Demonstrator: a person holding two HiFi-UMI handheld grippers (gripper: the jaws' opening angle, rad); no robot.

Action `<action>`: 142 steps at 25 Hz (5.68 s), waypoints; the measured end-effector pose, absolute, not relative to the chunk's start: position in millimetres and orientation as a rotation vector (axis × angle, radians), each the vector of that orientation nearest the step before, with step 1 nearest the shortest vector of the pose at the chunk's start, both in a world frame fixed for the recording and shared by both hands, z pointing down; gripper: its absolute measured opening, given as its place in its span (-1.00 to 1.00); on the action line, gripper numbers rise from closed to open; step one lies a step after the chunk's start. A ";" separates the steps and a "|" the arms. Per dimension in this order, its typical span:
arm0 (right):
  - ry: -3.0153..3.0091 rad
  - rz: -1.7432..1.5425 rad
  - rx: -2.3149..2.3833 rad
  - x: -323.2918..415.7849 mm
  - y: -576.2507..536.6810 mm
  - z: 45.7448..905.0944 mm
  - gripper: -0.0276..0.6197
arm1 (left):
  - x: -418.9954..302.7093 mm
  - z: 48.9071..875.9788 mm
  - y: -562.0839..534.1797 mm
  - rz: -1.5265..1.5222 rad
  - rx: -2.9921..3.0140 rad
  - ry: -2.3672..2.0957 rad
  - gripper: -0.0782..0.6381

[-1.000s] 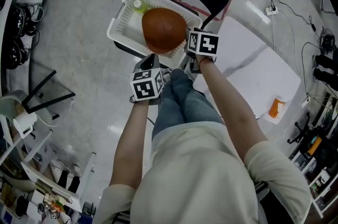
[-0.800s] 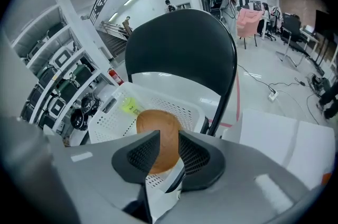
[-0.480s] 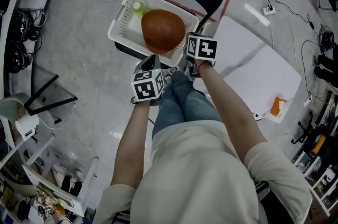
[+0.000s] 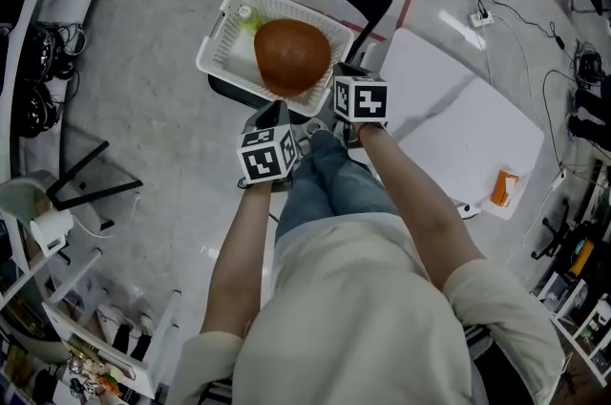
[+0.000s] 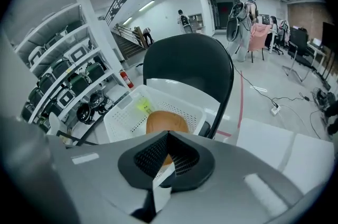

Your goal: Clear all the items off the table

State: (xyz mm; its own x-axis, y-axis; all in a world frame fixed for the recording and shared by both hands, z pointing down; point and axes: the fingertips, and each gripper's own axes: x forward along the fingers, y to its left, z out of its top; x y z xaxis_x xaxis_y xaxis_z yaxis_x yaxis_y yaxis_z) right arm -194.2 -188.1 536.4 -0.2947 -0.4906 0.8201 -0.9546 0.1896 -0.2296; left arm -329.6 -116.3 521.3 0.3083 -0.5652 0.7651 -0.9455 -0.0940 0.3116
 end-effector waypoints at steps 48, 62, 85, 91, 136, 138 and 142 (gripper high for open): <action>-2.081 0.907 1.345 -189.2 -65.9 465.1 -0.92 | -291.4 469.9 -42.2 0.565 1.966 -1.251 -0.76; -2.025 0.941 1.481 -147.0 -42.9 464.2 -0.92 | -249.5 459.8 -29.0 0.629 2.097 -1.097 -0.76; -1.940 0.992 1.759 17.4 4.7 452.4 -0.92 | -80.6 447.2 -3.3 0.729 2.284 -0.840 -0.76; -1.893 0.983 1.801 91.0 21.5 451.5 -0.92 | -14.2 450.0 7.5 0.736 2.283 -0.814 -0.76; -1.433 1.188 2.044 493.2 202.9 572.2 -0.92 | 371.9 568.7 128.7 1.037 2.309 -0.394 -0.76; -1.416 1.198 2.050 504.0 208.6 579.5 -0.92 | 384.2 575.8 132.1 1.056 2.311 -0.375 -0.76; -1.402 1.196 2.025 525.5 220.4 595.4 -0.88 | 408.7 591.2 140.0 1.091 2.313 -0.346 -0.76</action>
